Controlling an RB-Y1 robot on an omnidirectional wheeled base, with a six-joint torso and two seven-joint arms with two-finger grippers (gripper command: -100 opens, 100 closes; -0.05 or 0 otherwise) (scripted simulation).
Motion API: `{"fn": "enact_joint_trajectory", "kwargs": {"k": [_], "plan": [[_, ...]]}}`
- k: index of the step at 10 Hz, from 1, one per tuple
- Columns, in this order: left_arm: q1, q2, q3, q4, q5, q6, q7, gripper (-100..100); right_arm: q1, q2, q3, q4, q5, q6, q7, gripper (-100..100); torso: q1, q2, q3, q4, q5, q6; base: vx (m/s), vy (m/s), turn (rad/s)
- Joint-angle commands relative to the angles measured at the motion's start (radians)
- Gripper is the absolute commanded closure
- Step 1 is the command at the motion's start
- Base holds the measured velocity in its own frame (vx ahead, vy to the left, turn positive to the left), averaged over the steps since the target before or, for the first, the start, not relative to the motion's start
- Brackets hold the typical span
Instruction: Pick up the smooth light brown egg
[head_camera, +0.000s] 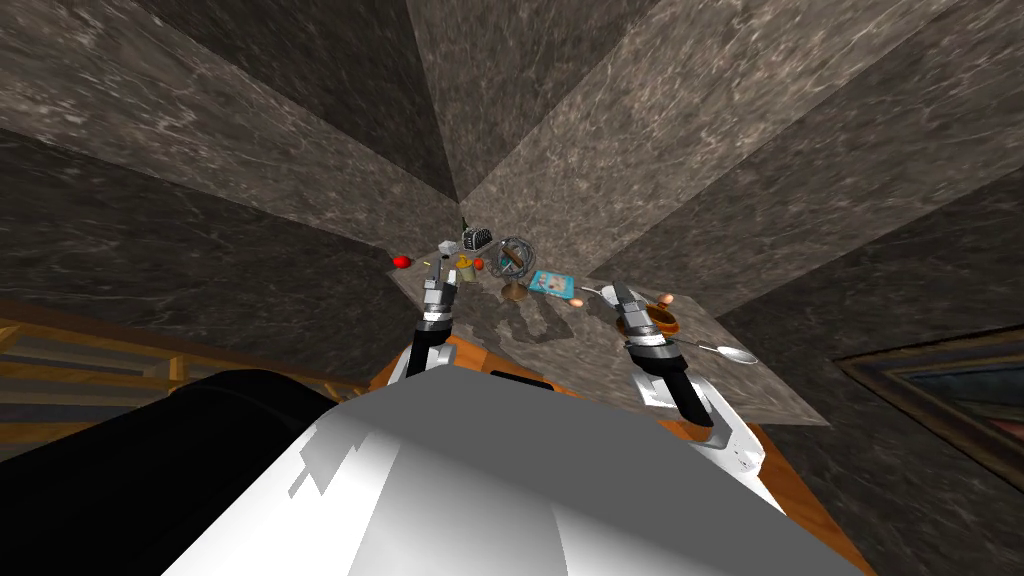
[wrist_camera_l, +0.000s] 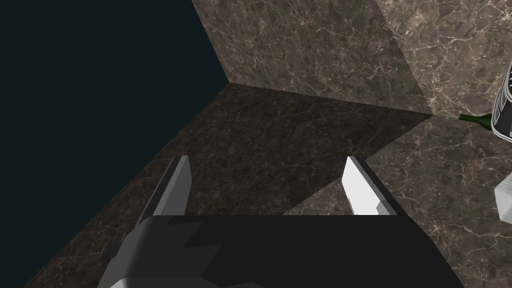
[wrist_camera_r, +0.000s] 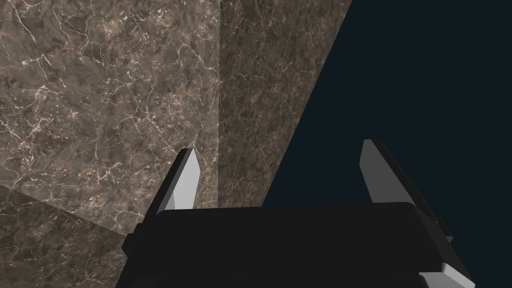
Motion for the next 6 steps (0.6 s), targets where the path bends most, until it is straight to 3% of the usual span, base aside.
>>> {"fn": "enact_joint_trajectory", "kwargs": {"k": [1, 6], "plan": [[0.0, 0.0, 0.0, 0.0, 0.0, 0.0, 0.0, 0, -0.016, -0.031, 0.004, 0.028, 0.01, -0.001, 0.01, -100, 0.0, 0.0, 0.0, 0.0, 0.0, 0.0, -0.004, 0.041, 0.069], [0.0, 0.0, 0.0, 0.0, 0.0, 0.0, 0.0, 0, -0.055, -0.163, 0.031, 0.149, 0.077, -0.014, 0.065, -100, -0.001, -0.001, 0.0, 0.0, 0.0, 0.0, 0.006, 0.041, 0.109]]}}
